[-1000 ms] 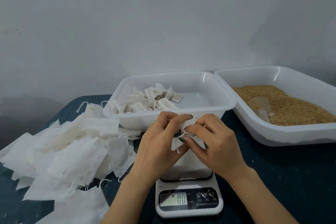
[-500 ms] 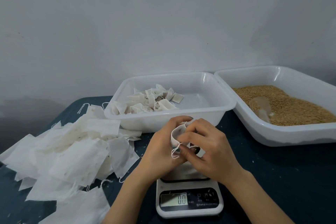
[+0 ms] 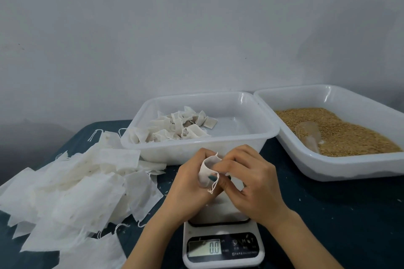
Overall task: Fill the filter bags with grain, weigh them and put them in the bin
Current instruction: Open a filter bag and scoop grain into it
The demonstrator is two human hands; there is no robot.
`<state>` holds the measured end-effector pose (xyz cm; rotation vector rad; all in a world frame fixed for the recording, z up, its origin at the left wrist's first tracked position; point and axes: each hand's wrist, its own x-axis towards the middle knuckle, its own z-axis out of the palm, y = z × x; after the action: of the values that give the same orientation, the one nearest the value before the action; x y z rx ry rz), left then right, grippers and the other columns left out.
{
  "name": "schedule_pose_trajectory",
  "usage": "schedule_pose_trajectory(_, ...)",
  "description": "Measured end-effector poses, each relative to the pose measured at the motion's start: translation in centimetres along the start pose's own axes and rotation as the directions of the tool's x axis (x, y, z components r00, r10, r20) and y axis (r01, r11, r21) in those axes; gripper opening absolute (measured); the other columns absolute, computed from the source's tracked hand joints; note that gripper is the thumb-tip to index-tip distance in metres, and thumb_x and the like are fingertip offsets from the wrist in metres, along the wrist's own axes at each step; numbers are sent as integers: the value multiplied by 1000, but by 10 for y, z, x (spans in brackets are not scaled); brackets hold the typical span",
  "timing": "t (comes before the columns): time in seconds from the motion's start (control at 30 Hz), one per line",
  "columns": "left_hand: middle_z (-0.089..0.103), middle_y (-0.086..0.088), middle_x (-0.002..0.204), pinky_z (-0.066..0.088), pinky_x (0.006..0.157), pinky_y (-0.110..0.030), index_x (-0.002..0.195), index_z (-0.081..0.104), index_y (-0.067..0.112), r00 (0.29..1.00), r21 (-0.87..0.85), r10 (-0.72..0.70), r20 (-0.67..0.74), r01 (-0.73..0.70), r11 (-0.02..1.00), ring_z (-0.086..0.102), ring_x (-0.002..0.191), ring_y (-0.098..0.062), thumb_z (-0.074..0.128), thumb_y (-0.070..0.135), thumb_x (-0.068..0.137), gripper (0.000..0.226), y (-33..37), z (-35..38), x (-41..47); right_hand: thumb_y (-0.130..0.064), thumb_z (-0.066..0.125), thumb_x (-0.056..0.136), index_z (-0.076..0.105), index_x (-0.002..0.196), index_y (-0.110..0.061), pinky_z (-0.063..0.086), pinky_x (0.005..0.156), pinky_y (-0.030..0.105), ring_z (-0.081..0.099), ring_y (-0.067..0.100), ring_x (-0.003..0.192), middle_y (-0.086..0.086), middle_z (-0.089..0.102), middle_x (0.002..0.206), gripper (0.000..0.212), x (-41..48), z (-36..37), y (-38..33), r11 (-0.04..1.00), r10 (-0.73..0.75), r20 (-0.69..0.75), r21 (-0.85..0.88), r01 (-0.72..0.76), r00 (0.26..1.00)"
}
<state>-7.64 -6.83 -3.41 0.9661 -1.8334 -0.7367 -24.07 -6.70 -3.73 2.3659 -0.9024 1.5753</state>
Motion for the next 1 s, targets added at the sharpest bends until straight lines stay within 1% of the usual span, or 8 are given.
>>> schedule_pose_trajectory(0.17, 65, 8, 81, 47, 63, -17, 90, 56, 32, 999, -43, -12, -45, 10, 999, 56, 70, -4, 69, 25, 75, 21, -1, 1, 2, -20, 73, 88, 73, 96, -23, 48, 66, 30, 56, 12, 86, -9, 63, 88, 8, 2, 0, 2, 1000, 25, -29, -1, -25, 999)
schedule_pose_trajectory(0.3, 63, 4, 82, 46, 62, -22, 93, 55, 30, 996, -15, -26, -84, 24, 1000, 56, 70, -8, 66, 42, 74, 25, 0, 1, 3, -33, 64, 93, 72, 95, -19, 49, 73, 27, 59, 10, 91, -8, 65, 94, 15, 8, -4, 2, 996, 89, -42, 24, -88, 995)
schedule_pose_trajectory(0.47, 65, 17, 89, 44, 63, -10, 91, 57, 37, 989, 0, -60, -132, 60, 998, 59, 74, -2, 66, 44, 76, 18, 1, -3, 2, -51, 39, 99, 66, 106, -21, 43, 89, 22, 56, 4, 104, -11, 65, 106, 41, 27, -24, 19, 940, 340, -85, 34, -338, 937)
schedule_pose_trajectory(0.57, 66, 19, 87, 46, 64, -12, 89, 57, 39, 986, -35, -83, -143, 79, 996, 59, 72, 0, 67, 30, 79, 17, 4, -5, 1, -39, 48, 96, 61, 116, -24, 41, 97, 34, 51, 12, 114, -8, 62, 117, 29, 35, -45, 54, 788, 558, -80, -260, -558, 826)
schedule_pose_trajectory(0.67, 65, 16, 84, 46, 61, -12, 88, 57, 35, 980, -78, -119, -161, 108, 991, 57, 69, 1, 65, 27, 77, 15, 7, -5, 1, -24, 51, 96, 60, 126, -18, 44, 98, 45, 50, 30, 121, 6, 61, 126, 31, 34, -78, 99, 513, 788, -22, -530, -675, 615)
schedule_pose_trajectory(0.73, 64, 17, 84, 45, 62, -11, 90, 58, 30, 979, -97, -124, -159, 109, 989, 57, 69, 1, 66, 28, 77, 15, 9, -6, 0, -19, 49, 96, 64, 115, -12, 49, 89, 43, 55, 34, 107, 11, 64, 115, 26, 31, -96, 123, 369, 895, 51, -642, -672, 443)
schedule_pose_trajectory(0.83, 64, 17, 83, 45, 63, -11, 92, 58, 25, 980, -108, -127, -152, 112, 988, 56, 69, 1, 66, 28, 78, 16, 9, -7, 0, -25, 54, 95, 53, 97, -14, 48, 75, 36, 56, 28, 86, 0, 52, 79, 11, 27, -111, 139, 227, 966, 104, -782, -580, 236)
schedule_pose_trajectory(1.0, 63, 17, 82, 44, 63, -10, 91, 58, 25, 980, -102, -126, -155, 111, 989, 55, 68, 0, 65, 25, 78, 15, 7, -8, 0, -33, 49, 97, 41, 97, -20, 47, 69, 34, 57, 24, 79, 3, 54, 79, 15, 29, -110, 149, 224, 973, 153, -809, -543, 172)
